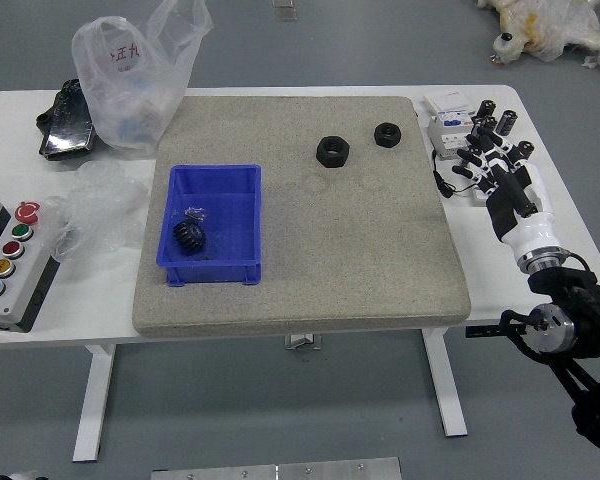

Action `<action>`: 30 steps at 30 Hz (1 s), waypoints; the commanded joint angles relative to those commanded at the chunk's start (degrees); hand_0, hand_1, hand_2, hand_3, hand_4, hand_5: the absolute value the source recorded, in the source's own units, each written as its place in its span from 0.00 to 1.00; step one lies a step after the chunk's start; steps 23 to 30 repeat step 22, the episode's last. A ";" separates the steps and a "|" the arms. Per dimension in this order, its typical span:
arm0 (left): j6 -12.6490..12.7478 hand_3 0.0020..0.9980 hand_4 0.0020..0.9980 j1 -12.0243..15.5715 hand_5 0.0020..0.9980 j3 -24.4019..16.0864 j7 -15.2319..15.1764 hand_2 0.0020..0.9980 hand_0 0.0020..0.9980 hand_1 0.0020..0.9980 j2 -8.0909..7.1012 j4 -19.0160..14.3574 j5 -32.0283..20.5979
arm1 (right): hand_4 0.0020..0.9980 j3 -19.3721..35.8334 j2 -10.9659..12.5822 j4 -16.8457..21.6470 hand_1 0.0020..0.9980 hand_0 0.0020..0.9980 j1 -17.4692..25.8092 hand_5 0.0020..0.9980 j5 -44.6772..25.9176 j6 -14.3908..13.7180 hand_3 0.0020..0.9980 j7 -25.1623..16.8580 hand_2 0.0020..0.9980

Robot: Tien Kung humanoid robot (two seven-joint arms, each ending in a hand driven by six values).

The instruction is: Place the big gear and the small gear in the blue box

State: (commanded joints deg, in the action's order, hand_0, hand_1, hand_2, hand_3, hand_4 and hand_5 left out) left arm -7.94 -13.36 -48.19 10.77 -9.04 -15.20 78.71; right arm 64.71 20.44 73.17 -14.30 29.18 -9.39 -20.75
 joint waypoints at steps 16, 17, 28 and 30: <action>-0.53 0.67 0.69 -0.29 0.50 -0.91 0.09 0.55 0.71 0.54 -0.59 -0.04 1.67 | 0.64 3.52 0.37 -0.91 0.64 0.51 1.18 0.37 -0.08 -0.90 0.67 0.29 0.71; -0.56 0.67 0.69 -0.30 0.50 -0.86 0.08 0.55 0.71 0.54 -0.70 -0.05 1.63 | 0.64 3.65 0.30 -0.99 0.64 0.51 1.22 0.37 -0.04 -0.91 0.67 0.28 0.71; -0.68 0.67 0.69 -0.25 0.50 -0.75 0.06 0.55 0.71 0.54 -1.11 -0.07 1.49 | 0.64 4.26 -0.06 -0.96 0.64 0.51 1.51 0.37 0.21 -0.91 0.67 0.25 0.71; -0.68 0.67 0.69 -0.25 0.50 -0.75 0.06 0.55 0.71 0.54 -1.11 -0.07 1.49 | 0.64 4.26 -0.06 -0.96 0.64 0.51 1.51 0.37 0.21 -0.91 0.67 0.25 0.71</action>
